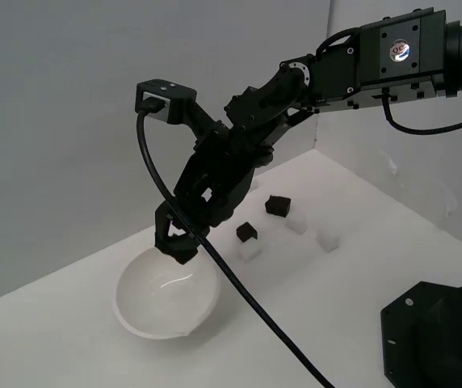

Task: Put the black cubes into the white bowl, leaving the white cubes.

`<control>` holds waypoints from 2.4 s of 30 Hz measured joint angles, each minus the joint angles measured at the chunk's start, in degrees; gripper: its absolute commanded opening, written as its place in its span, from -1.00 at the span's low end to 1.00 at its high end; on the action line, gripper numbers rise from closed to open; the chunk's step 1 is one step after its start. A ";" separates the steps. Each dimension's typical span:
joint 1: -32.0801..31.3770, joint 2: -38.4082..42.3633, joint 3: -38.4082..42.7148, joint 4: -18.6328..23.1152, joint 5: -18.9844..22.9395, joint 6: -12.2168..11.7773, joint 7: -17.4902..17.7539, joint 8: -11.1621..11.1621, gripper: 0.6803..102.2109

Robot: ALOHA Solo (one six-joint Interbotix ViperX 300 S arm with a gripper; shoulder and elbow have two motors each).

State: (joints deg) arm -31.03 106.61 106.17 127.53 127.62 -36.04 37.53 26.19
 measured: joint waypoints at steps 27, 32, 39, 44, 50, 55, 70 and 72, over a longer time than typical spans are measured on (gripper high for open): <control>17.05 5.36 5.36 0.70 0.70 5.89 7.47 0.09 0.30; 22.50 6.68 6.68 1.76 1.76 9.67 7.73 0.53 -0.04; 26.28 5.80 5.89 2.99 2.99 12.48 7.73 0.97 -0.12; 28.65 3.34 3.34 3.16 3.16 14.68 7.73 0.97 -0.12; 30.06 0.35 0.35 3.16 3.16 15.12 7.73 3.69 -0.01; 30.76 -1.67 -1.67 3.25 3.25 15.12 5.80 3.96 0.36; 30.85 -2.99 -2.90 8.00 8.09 13.62 -4.39 5.80 0.95; 30.85 -2.99 -2.99 8.00 8.09 13.62 -4.92 5.80 0.95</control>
State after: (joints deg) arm -0.18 103.62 103.18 135.53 135.70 -22.41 32.61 31.99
